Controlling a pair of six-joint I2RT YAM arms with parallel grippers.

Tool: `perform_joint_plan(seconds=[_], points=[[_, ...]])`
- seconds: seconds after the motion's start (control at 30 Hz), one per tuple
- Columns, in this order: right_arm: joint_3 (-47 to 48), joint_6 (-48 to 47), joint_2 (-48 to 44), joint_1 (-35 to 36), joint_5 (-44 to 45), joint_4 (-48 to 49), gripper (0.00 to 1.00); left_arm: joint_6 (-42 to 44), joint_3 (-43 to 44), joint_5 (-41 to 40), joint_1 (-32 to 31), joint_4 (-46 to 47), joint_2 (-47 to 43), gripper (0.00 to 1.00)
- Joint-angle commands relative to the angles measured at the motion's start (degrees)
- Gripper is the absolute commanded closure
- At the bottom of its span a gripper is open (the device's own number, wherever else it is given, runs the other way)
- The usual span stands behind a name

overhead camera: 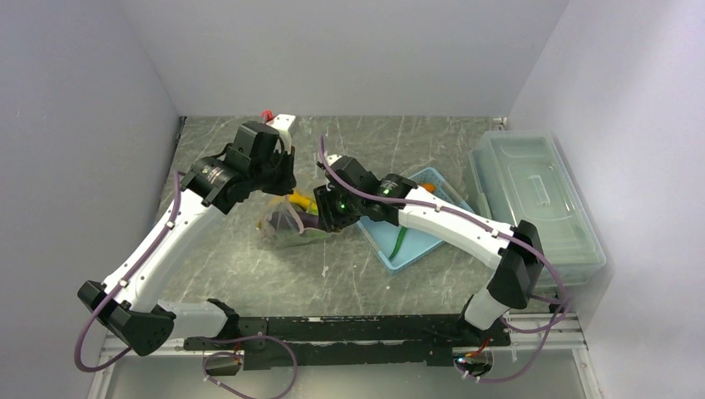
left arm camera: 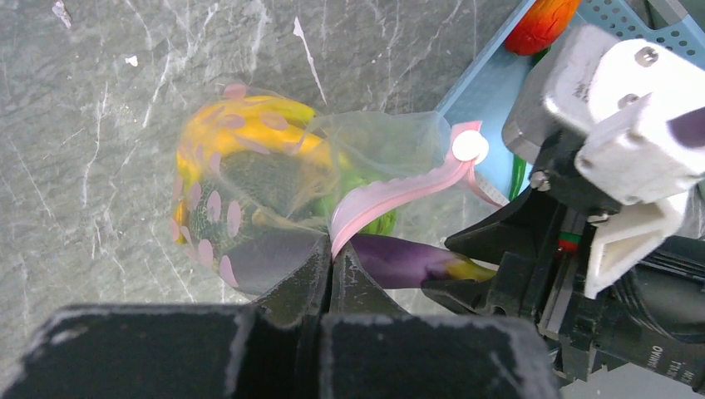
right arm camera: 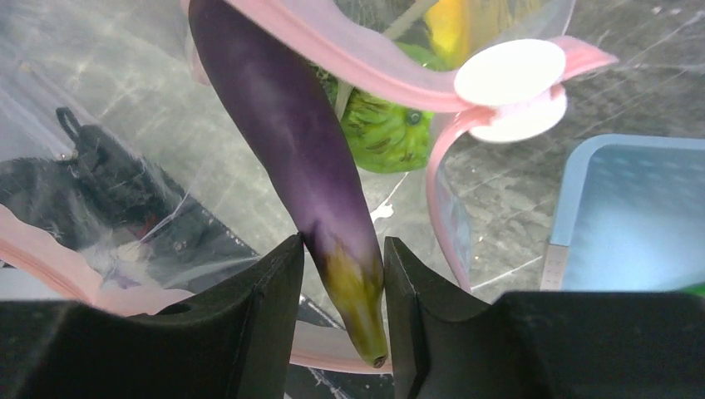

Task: Place the food in the zip-top bag and seal the zipper
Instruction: Place the fake vegetable in the zipper food storage bag.

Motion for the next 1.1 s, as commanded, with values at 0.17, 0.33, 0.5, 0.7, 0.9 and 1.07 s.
perform_joint_plan(seconds=[0.17,0.33,0.5,0.7,0.9,1.07], points=[[-0.4,1.1,-1.2,0.3,-1.5,1.7,0.76,-0.9,0.6,-1.0,-0.2,1.2,-2.0,1.00],[2.0,0.3,-1.9,0.3,0.7,0.0,1.00,-1.0,0.7,-1.1,-0.2,1.0,-2.0,1.00],[4.6,-0.5,-3.8,0.5,5.0,-2.1,1.00,-0.9,0.5,-1.1,-0.2,0.9,-2.2,1.00],[8.3,-1.0,-4.3,0.6,9.3,-5.5,1.00,-0.9,0.4,-1.1,-0.2,1.0,-1.9,1.00],[13.5,-1.6,1.0,0.9,12.9,-11.4,1.00,-1.3,0.6,0.1,-0.3,1.2,-2.0,1.00],[18.2,-1.0,5.7,1.2,13.6,-14.2,1.00,-1.9,0.3,1.0,-0.3,1.2,-2.6,1.00]])
